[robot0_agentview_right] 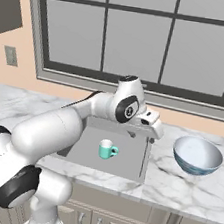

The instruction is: Pick the mug and place it in the sink. Pick the bowl and place it in the open cabinet and then close the cabinet.

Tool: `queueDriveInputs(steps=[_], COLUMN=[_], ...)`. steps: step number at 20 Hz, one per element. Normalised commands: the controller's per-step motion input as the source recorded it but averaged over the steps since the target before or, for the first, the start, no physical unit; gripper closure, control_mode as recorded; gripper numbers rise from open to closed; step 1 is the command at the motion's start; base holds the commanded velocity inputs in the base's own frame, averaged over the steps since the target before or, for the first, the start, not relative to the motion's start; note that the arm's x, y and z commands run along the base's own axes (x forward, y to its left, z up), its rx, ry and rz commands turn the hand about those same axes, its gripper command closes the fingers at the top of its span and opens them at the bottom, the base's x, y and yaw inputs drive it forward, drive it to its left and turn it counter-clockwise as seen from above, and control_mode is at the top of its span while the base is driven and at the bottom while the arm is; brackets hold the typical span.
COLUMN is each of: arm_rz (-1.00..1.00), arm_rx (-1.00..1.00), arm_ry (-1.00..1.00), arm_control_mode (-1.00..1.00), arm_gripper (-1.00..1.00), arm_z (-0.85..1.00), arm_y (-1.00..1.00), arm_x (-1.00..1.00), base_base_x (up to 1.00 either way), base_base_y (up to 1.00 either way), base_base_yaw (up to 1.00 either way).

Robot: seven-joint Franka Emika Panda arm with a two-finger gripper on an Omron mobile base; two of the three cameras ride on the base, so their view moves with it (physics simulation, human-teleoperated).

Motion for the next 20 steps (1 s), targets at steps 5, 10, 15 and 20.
queueDriveInputs(steps=[5, 10, 15, 20], arm_rz=[-0.63, -0.69, -0.61, -0.60], arm_rx=[-0.02, -0.01, 0.01, 0.01], arm_ry=[-0.25, -0.17, -0.23, -0.32], arm_control_mode=[-1.00, -1.00, -1.00, -1.00], arm_gripper=[-1.00, -1.00, -1.00, -1.00], arm_z=[0.13, 0.00, -0.03, 0.00], arm_y=[-0.11, -0.28, -0.30, -0.14], arm_x=[0.00, 0.00, 0.00, 0.00], base_base_x=[0.00, 0.00, 0.00, 0.00], base_base_y=[0.00, 0.00, 0.00, 0.00], base_base_yaw=[0.00, 0.00, 0.00, 0.00])
